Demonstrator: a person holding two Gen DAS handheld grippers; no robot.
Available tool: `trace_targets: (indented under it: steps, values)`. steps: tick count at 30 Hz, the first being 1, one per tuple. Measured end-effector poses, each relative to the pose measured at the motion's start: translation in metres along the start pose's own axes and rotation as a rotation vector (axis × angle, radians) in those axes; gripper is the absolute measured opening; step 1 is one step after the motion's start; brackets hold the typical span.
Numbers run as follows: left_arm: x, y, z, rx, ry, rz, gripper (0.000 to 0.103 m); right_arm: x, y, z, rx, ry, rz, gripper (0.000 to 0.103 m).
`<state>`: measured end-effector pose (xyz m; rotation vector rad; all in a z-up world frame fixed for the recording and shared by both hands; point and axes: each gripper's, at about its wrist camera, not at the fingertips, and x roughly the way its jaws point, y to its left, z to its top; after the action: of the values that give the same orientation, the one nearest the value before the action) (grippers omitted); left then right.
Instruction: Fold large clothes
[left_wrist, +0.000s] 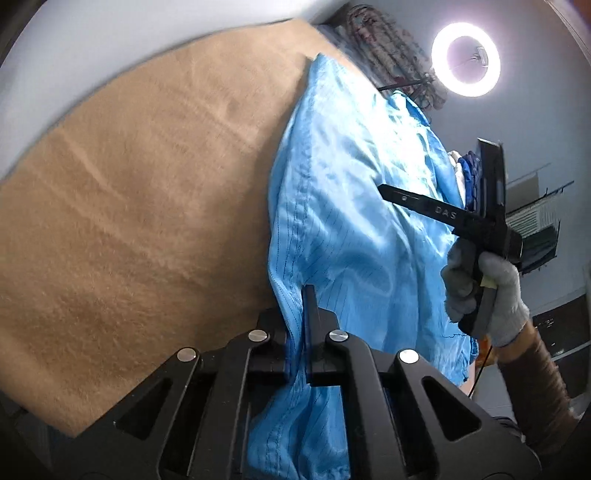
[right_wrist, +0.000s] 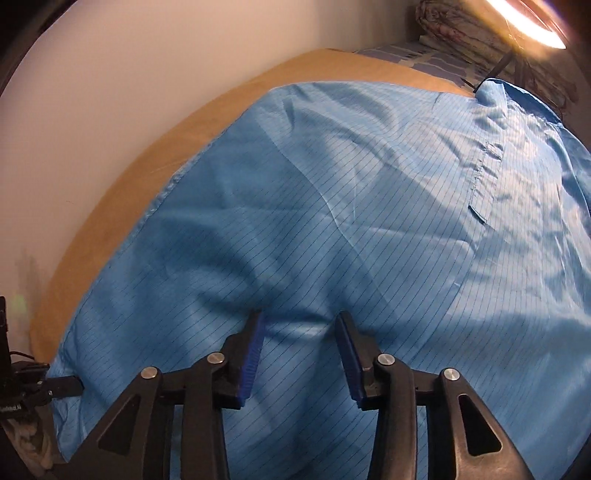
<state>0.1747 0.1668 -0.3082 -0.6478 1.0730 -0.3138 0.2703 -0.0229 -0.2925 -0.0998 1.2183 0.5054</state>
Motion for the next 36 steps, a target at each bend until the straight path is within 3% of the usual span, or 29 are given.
trace_targets:
  steps: [2,6,10,14,23,25,27,30,36]
  values:
    - [-0.006,-0.008,-0.001,0.023,-0.024,0.012,0.001,-0.007,0.004,0.001,0.010,0.015,0.006,0.046]
    - [-0.012,-0.020,-0.003,0.071,-0.048,0.041,0.001,-0.030,0.008,0.013,0.074,-0.029,0.081,0.062]
    - [-0.015,-0.035,-0.005,0.125,-0.059,0.064,0.001,-0.041,0.028,0.029,0.110,-0.049,0.146,0.063]
    - [-0.015,-0.045,-0.005,0.172,-0.068,0.086,0.001,-0.032,0.055,0.050,0.117,-0.010,0.202,0.063]
    - [-0.013,-0.055,-0.004,0.206,-0.059,0.097,0.001,0.002,0.116,0.074,0.073,0.088,0.120,0.063]
    - [-0.012,-0.061,-0.004,0.222,-0.058,0.106,0.001,0.010,0.120,0.077,0.064,0.107,0.108,0.058]
    - [-0.012,-0.067,-0.004,0.240,-0.057,0.110,0.001,0.014,0.123,0.077,0.055,0.119,0.098,0.028]
    - [-0.012,-0.077,-0.004,0.266,-0.055,0.110,0.001,0.011,0.120,0.076,0.075,0.105,0.113,0.011]
    - [-0.010,-0.105,-0.010,0.330,-0.050,0.106,0.001,-0.026,0.099,0.066,0.124,0.016,0.175,0.001]
